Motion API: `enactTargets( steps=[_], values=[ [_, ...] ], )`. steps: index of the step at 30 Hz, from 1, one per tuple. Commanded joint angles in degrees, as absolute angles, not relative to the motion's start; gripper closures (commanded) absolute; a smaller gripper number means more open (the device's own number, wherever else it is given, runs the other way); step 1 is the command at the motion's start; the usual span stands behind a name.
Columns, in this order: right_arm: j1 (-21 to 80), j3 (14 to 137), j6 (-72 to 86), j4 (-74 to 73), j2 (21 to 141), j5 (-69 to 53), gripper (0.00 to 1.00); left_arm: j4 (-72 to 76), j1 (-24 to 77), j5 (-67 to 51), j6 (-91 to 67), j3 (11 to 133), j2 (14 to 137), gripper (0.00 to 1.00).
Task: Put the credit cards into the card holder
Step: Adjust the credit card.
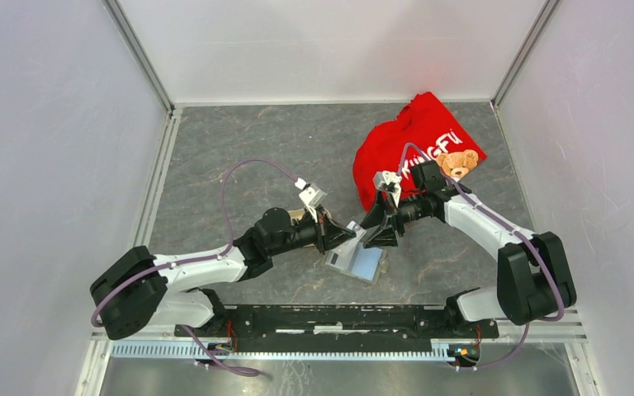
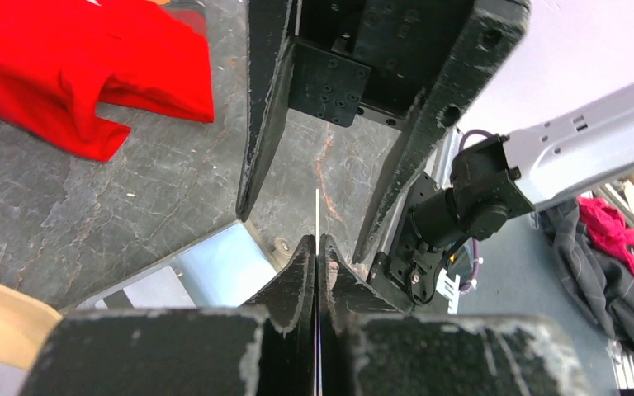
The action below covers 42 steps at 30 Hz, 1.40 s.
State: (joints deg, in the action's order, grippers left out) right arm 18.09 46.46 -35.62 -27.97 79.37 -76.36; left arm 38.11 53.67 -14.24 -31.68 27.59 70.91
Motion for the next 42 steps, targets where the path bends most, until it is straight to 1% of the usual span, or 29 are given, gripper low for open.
enactTargets(
  steps=[1,2,5,7,10,11,14,15,17,18,19,23,26,29,32,35,39,42],
  values=[
    [17.9,49.1,-41.1,-33.4,80.3,-79.8,0.37,42.9,54.2,-17.3,-26.4,29.7,72.1,0.98],
    [18.0,49.4,-42.0,-34.3,80.4,-80.2,0.41,42.9,54.3,-17.3,-26.4,29.7,72.2,0.98],
    [17.9,49.6,-42.3,-34.7,80.5,-81.2,0.58,43.0,54.3,-17.4,-26.4,29.6,72.6,0.97],
    [18.0,49.7,-42.7,-35.3,80.7,-81.4,0.72,43.0,54.3,-17.0,-26.3,29.5,72.7,0.96],
    [18.2,50.0,-42.8,-35.6,80.9,-80.5,1.0,42.6,54.3,-16.3,-26.4,29.3,72.4,0.89],
    [18.3,50.1,-43.1,-35.9,81.2,-80.1,1.0,42.5,54.4,-16.0,-26.4,29.2,72.0,0.83],
    [18.4,51.1,-46.7,-38.9,81.9,-77.3,1.0,39.5,54.3,-13.0,-25.8,28.8,69.0,0.53],
    [18.3,51.9,-49.9,-41.2,82.3,-76.0,1.0,37.5,53.9,-12.1,-25.2,28.6,67.5,0.4],
    [18.3,53.3,-55.4,-46.4,83.3,-74.9,1.0,31.8,52.7,-11.0,-23.6,28.4,62.8,0.09],
    [18.3,54.0,-58.6,-48.6,83.7,-74.7,1.0,28.4,51.9,-11.1,-22.7,28.4,60.9,0.02],
    [18.3,54.4,-60.5,-50.6,84.3,-74.5,1.0,25.6,50.8,-12.1,-21.4,28.4,58.8,0.01],
    [18.6,55.8,-66.4,-55.7,86.2,-74.0,1.0,15.6,45.0,-27.1,-17.3,29.5,54.9,0.01],
    [19.7,56.7,-69.1,-58.4,87.4,-73.8,1.0,8.8,44.5,-31.3,-13.4,31.3,55.6,0.08],
    [20.8,57.0,-69.6,-58.8,87.9,-73.5,1.0,10.4,44.5,-35.2,-12.7,31.8,59.4,0.18],
    [20.9,56.9,-68.9,-58.4,88.3,-73.5,1.0,10.8,44.5,-38.7,-11.7,33.4,63.9,0.21],
    [20.9,56.8,-67.6,-57.5,88.7,-73.6,1.0,14.1,44.6,-41.2,-12.6,33.4,67.0,0.3],
    [20.9,57.0,-67.3,-57.8,89.1,-73.7,1.0,15.9,44.6,-41.4,-13.0,33.1,68.8,0.44],
    [20.9,57.1,-67.3,-57.7,89.1,-73.8,1.0,17.4,44.6,-41.8,-14.0,32.9,70.3,0.51]
  ],
)
